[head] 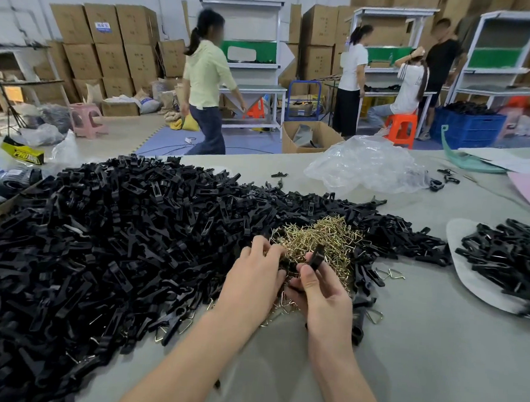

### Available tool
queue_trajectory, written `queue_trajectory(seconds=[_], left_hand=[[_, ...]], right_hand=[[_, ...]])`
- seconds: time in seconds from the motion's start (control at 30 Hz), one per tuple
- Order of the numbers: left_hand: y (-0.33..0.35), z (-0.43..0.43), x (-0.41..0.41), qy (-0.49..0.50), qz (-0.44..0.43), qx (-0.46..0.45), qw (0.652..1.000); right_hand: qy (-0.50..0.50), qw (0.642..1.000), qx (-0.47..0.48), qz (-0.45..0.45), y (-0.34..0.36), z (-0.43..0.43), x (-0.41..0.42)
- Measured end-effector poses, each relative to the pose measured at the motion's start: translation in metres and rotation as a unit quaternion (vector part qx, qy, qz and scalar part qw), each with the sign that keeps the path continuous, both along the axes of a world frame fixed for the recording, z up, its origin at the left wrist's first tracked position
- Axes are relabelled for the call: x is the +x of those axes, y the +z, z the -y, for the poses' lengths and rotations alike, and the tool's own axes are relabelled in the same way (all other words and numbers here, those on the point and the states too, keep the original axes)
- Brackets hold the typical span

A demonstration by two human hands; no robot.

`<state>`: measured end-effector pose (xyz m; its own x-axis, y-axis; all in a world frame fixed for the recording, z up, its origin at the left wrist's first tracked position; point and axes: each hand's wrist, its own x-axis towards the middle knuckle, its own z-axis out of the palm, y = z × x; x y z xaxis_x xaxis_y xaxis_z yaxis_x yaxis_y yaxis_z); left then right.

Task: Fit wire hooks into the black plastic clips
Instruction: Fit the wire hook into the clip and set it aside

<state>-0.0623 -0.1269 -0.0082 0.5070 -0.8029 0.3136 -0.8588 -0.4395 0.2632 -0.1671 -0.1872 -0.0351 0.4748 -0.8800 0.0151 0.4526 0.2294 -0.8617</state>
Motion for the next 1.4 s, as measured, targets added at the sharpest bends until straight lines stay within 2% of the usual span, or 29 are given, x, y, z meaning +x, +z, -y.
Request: queue_trajectory(seconds=[0.13,0.23,0.47,0.53,0.87,1.0,1.2,1.4], left_hand=[[-0.008,-0.032,-0.003,-0.002,-0.031,-0.062,0.998],[-0.015,-0.054,-0.004,0.008,-0.083,-0.143,0.986],[-0.025,-0.068,-0.013,0.039,-0.238,-0.316,0.918],[-0.025,-0.068,-0.012,0.045,-0.257,-0.328,0.908],[-0.022,-0.073,-0.01,0.044,-0.241,-0.368,0.897],[-0.016,-0.076,-0.01,0.03,-0.192,-0.402,0.895],[-0.014,-0.075,-0.013,0.019,-0.32,-0.41,0.854],[-0.012,-0.074,-0.015,0.025,-0.37,-0.403,0.837]], right_hand=[[0.025,0.997,-0.056,-0.055,0.003,-0.006,0.001],[0.08,0.99,-0.082,-0.077,0.007,-0.011,0.001],[0.153,0.985,-0.063,-0.051,0.014,-0.017,0.001],[0.166,0.982,-0.07,-0.054,0.014,-0.018,0.002],[0.177,0.971,-0.144,-0.072,0.021,-0.029,0.003],[0.189,0.97,-0.137,-0.06,0.023,-0.03,0.003],[0.236,0.969,-0.076,-0.004,0.02,-0.029,0.004],[0.239,0.97,-0.024,0.039,0.018,-0.026,0.007]])
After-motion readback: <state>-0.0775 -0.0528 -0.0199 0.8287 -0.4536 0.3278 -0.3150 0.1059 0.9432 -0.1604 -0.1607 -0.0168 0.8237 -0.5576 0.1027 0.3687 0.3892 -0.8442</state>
